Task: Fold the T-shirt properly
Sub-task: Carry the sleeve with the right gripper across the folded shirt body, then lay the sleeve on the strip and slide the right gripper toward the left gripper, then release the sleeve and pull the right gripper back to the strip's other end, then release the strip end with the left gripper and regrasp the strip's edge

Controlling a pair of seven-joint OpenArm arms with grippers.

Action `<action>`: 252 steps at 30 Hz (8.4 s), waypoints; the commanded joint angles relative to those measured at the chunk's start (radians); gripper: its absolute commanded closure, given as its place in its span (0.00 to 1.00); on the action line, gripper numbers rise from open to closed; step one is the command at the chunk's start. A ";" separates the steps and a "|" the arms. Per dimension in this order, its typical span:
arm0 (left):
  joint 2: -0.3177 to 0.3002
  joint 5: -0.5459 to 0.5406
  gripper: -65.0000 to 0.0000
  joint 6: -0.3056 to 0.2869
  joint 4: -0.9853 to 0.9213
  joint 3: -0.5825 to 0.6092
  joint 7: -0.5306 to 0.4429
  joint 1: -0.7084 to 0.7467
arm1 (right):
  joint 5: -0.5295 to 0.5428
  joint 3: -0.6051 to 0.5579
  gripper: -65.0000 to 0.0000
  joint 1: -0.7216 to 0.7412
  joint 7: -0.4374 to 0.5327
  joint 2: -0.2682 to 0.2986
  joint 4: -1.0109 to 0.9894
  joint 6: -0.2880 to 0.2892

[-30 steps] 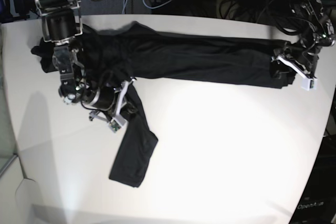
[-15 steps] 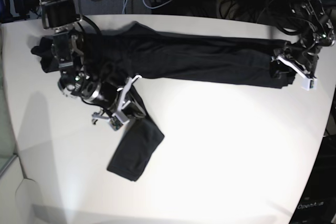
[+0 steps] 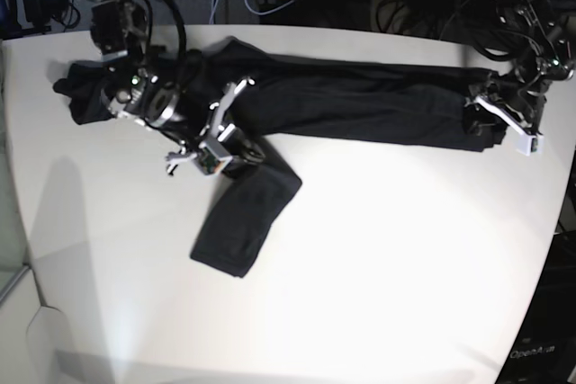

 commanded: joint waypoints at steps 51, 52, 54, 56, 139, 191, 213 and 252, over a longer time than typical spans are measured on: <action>-0.015 -0.015 0.44 -0.003 0.014 -0.003 -0.018 -0.010 | 0.015 -0.334 0.86 0.037 -0.005 -0.035 0.058 0.005; -0.015 -0.017 0.44 -0.003 0.014 -0.003 -0.018 -0.010 | 0.015 -0.340 0.80 0.043 -0.007 -0.035 0.058 0.005; -0.015 -0.017 0.44 -0.003 0.014 -0.003 -0.018 -0.011 | 0.015 -0.350 0.68 0.047 -0.007 -0.035 0.060 0.005; -0.015 -0.018 0.44 -0.003 0.014 -0.003 -0.018 -0.011 | 0.015 -0.361 0.52 0.047 -0.007 -0.035 0.060 0.005; 0.006 -0.015 0.44 -0.003 0.014 -0.004 -0.017 -0.014 | 0.015 -0.337 0.98 0.348 0.010 -0.123 -0.370 0.005; -0.049 -0.150 0.44 -0.003 0.222 -0.136 0.074 0.036 | 0.018 -0.582 0.98 0.428 -0.079 -0.356 -0.442 0.005; -0.069 -0.149 0.44 -0.003 0.222 -0.170 0.066 0.093 | 0.021 -0.749 0.60 0.475 0.001 -0.356 -0.505 -0.124; -0.181 -0.150 0.45 -0.003 0.380 0.281 0.255 -0.027 | 0.015 -0.110 0.39 0.271 -0.183 0.111 -0.120 -0.123</action>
